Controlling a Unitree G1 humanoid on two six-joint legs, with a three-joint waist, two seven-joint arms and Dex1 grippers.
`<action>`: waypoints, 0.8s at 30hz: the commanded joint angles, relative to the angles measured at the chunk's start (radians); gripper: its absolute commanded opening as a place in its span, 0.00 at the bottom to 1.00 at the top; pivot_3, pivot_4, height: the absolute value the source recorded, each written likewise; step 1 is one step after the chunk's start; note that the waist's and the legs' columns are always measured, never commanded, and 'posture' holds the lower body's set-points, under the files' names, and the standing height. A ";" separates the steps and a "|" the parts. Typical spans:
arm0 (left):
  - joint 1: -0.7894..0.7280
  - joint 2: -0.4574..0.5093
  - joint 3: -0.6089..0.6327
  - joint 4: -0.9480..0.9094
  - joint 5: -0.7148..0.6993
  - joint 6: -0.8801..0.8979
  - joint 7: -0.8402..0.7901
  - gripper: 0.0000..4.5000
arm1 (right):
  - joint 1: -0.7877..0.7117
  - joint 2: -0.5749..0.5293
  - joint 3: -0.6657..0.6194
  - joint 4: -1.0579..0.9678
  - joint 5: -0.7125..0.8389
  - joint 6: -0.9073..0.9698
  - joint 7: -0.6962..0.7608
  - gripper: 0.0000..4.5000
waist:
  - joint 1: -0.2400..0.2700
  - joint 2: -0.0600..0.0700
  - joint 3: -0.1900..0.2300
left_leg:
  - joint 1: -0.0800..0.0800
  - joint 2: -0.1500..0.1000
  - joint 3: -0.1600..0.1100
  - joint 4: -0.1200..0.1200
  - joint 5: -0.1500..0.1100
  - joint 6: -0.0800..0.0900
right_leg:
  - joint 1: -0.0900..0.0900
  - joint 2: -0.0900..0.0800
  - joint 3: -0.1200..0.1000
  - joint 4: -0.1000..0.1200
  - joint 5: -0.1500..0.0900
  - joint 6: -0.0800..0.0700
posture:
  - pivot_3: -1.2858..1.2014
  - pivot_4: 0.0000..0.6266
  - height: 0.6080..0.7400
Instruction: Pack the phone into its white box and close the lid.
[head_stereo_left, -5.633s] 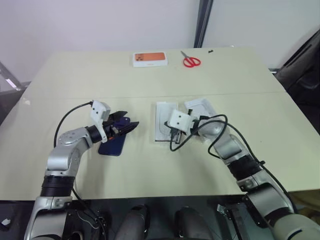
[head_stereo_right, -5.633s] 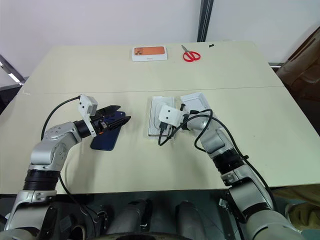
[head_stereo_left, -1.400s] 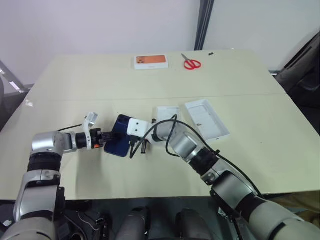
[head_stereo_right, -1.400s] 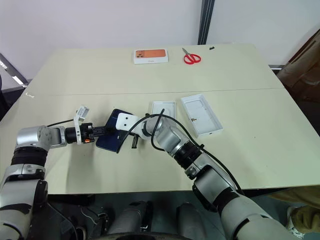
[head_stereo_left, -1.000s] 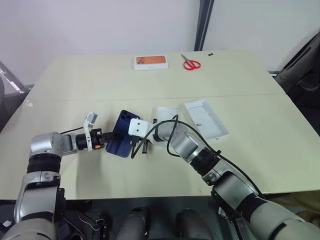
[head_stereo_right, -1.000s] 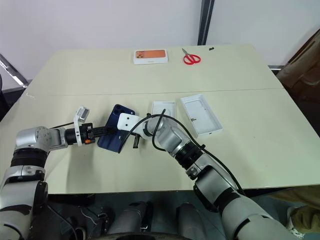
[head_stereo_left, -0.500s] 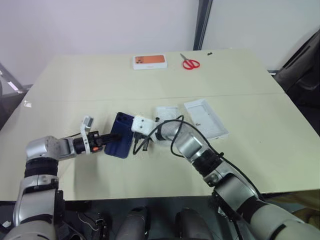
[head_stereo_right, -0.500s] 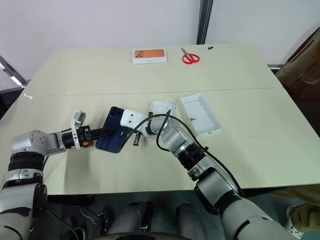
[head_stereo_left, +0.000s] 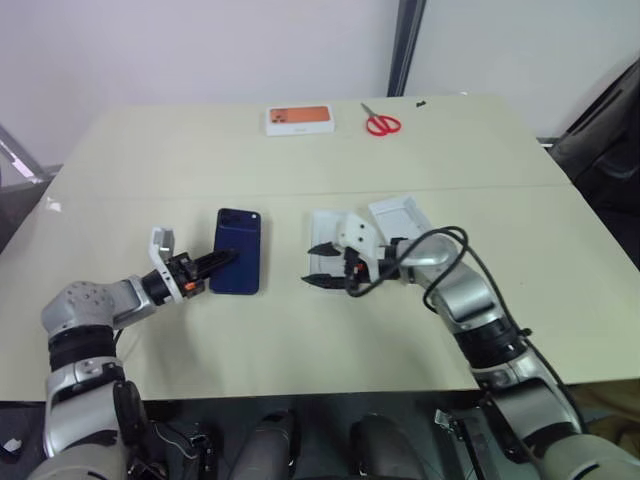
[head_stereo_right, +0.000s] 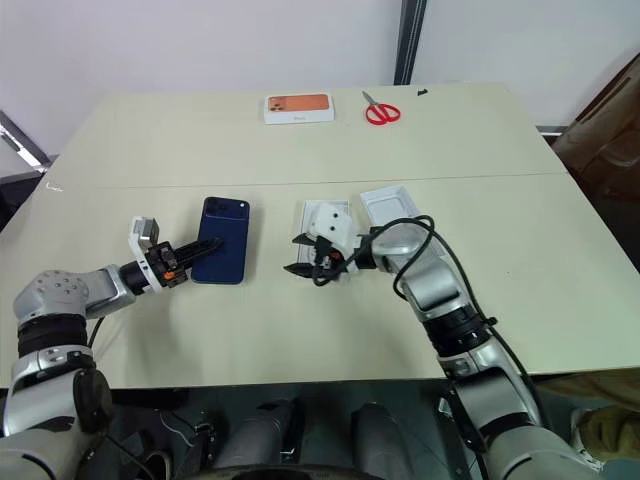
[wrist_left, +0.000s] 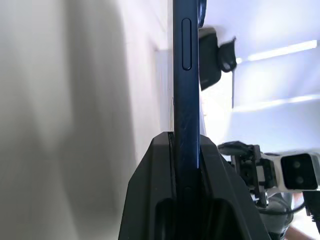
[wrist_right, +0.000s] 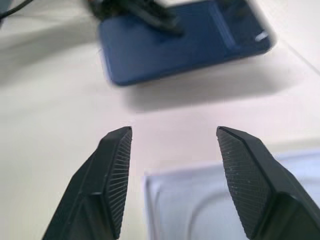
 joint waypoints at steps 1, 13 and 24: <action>-0.010 -0.029 0.047 -0.100 -0.074 0.019 0.043 0.00 | 0.039 -0.073 0.012 -0.049 -0.014 -0.105 0.044 0.63 | 0.001 0.000 0.000 | 0.000 0.000 0.000 0.000 0.000 0.000 | 0.000 0.000 0.000 0.000 0.000 0.000 | 0.52 0.24 0.95; -0.003 -0.104 0.053 -0.199 -0.144 0.042 0.166 0.00 | 0.077 -0.114 0.049 0.043 -0.078 -0.232 0.021 0.63 | 0.005 -0.001 0.001 | 0.000 0.000 0.001 0.001 0.002 -0.003 | 0.001 0.000 0.000 -0.001 0.000 0.000 | 0.52 0.24 0.95; -0.002 -0.104 0.057 -0.230 -0.188 0.059 0.220 0.00 | 0.081 -0.106 0.064 0.058 -0.093 -0.250 0.027 0.00 | 0.005 -0.002 0.001 | 0.000 0.000 0.001 0.001 0.002 -0.004 | 0.001 0.000 0.000 -0.001 0.000 0.000 | 0.52 0.24 0.95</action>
